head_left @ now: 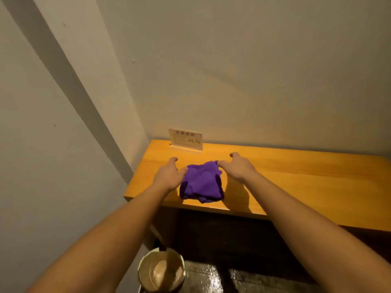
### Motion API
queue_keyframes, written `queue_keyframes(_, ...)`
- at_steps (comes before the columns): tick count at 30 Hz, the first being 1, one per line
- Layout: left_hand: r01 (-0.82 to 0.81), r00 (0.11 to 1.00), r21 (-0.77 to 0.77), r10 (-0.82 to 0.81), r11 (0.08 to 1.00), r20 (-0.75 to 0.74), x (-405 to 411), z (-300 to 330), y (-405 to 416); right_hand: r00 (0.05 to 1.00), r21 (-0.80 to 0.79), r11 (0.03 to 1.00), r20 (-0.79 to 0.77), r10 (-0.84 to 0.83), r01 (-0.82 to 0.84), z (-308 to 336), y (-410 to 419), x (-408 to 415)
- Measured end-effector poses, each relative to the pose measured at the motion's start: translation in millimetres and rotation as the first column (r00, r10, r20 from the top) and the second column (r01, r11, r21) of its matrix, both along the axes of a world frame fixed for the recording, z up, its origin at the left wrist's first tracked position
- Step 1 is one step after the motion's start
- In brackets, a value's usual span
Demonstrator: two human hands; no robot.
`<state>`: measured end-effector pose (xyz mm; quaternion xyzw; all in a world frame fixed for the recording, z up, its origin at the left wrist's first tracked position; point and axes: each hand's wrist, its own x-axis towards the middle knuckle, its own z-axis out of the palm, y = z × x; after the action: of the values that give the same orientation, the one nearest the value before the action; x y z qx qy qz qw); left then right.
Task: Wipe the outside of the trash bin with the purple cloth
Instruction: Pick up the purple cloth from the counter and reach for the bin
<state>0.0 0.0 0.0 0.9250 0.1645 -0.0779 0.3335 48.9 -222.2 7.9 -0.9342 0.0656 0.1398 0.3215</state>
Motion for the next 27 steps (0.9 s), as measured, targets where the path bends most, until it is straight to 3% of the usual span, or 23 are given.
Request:
queue_keyframes(4,-0.214,0.971,-0.184,0.190,0.959,-0.143,13,-30,-22,0.992,0.054,0.998,-0.116,0.044,-0.037,-35,24,5)
queue_keyframes(8,-0.364,0.931,-0.357,0.321,0.860,-0.175,10,-44,-38,0.997,-0.034,0.999,-0.074,0.026,-0.028,-52,44,4)
queue_keyframes(11,-0.503,0.859,-0.569,0.446,0.651,-0.251,-2,-46,-47,0.997,0.039,0.999,-0.074,0.029,-0.027,-61,49,-2)
queue_keyframes(13,-0.546,0.817,-0.686,0.487,0.480,-0.310,-11,-40,-45,0.997,0.219,0.976,-0.080,0.025,-0.007,-60,48,-3)
queue_keyframes(16,-0.553,0.789,-0.792,0.467,0.257,-0.399,-29,-26,-31,0.997,0.502,0.864,-0.077,-0.002,0.040,-41,42,-12)
queue_keyframes(17,-0.545,0.798,-0.803,0.444,0.242,-0.407,-38,-20,-26,0.997,0.574,0.818,-0.079,0.021,0.028,-32,39,-18)
queue_keyframes(18,-0.529,0.820,-0.796,0.419,0.296,-0.389,-45,-14,-20,0.994,0.638,0.770,-0.088,0.065,0.006,-22,36,-25)
queue_keyframes(20,-0.464,0.877,-0.704,0.393,0.538,-0.278,-63,-6,-5,0.978,0.729,0.681,-0.091,0.186,-0.062,-2,32,-46)
queue_keyframes(21,-0.409,0.902,-0.683,0.381,0.605,-0.203,-72,-2,2,0.967,0.758,0.644,-0.077,0.243,-0.102,6,32,-57)
queue_keyframes(22,-0.354,0.924,-0.716,0.344,0.601,-0.168,-82,4,8,0.955,0.777,0.615,-0.063,0.289,-0.135,13,32,-68)
queue_keyframes(25,-0.244,0.970,-0.878,0.124,0.412,-0.211,-123,23,21,0.925,0.801,0.562,-0.030,0.379,-0.204,22,42,-106)
queue_keyframes(27,-0.196,0.981,-0.898,0.063,0.394,-0.186,-151,26,25,0.923,0.815,0.548,-0.043,0.383,-0.189,19,48,-131)
